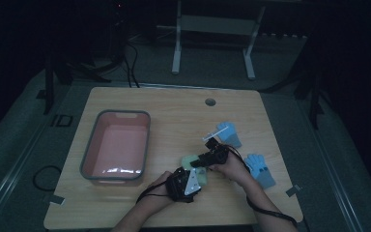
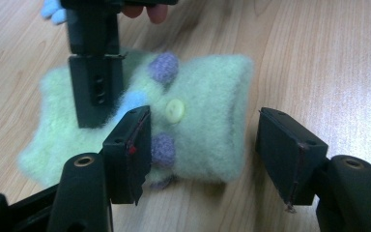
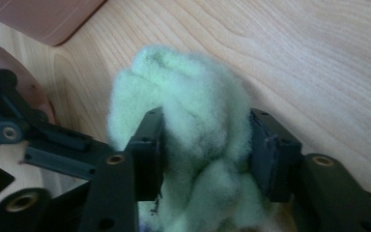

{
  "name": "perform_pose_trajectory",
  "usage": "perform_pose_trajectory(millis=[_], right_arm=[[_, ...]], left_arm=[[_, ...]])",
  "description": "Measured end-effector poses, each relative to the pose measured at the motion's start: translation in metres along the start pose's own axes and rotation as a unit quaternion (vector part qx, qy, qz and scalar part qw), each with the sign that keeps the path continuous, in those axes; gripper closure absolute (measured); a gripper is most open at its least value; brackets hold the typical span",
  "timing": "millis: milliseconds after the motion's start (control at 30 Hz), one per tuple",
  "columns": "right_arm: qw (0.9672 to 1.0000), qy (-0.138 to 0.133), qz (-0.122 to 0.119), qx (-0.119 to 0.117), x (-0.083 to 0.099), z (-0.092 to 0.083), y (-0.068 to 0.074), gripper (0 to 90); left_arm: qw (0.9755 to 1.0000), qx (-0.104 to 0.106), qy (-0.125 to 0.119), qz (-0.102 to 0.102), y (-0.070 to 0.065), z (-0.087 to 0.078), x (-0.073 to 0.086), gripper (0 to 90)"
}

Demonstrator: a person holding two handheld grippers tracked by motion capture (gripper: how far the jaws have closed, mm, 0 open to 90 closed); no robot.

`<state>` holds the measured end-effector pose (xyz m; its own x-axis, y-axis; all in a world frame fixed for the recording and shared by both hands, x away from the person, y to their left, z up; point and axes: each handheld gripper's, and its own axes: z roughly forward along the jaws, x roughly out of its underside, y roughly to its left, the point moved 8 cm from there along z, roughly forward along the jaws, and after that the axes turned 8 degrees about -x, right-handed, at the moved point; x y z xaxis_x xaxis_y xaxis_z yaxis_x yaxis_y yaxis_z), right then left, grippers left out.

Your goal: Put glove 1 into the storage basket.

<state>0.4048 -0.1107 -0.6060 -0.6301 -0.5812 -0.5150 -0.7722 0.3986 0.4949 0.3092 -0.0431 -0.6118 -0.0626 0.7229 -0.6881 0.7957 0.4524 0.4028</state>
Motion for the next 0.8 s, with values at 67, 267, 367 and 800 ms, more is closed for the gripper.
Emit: perform_pose_trajectory(millis=[67,267,367,800], right_arm=[[1.0000,0.001,-0.003,0.002,0.000,0.000,0.000,56.4],[0.9994,0.006,-0.018,0.028,-0.003,0.000,0.007,65.7],[0.9994,0.001,-0.017,0.029,-0.004,0.000,0.009,67.7],[0.9993,-0.019,-0.014,0.030,-0.013,-0.010,0.018,70.6]], left_arm=[[0.9999,-0.011,0.004,0.004,0.000,0.003,-0.001,39.2],[0.9988,-0.036,0.016,0.028,0.003,0.005,-0.002,58.9],[0.9996,-0.011,0.027,-0.003,0.008,0.002,-0.005,67.5],[0.9987,0.009,0.049,0.007,0.021,-0.009,-0.014,73.3]])
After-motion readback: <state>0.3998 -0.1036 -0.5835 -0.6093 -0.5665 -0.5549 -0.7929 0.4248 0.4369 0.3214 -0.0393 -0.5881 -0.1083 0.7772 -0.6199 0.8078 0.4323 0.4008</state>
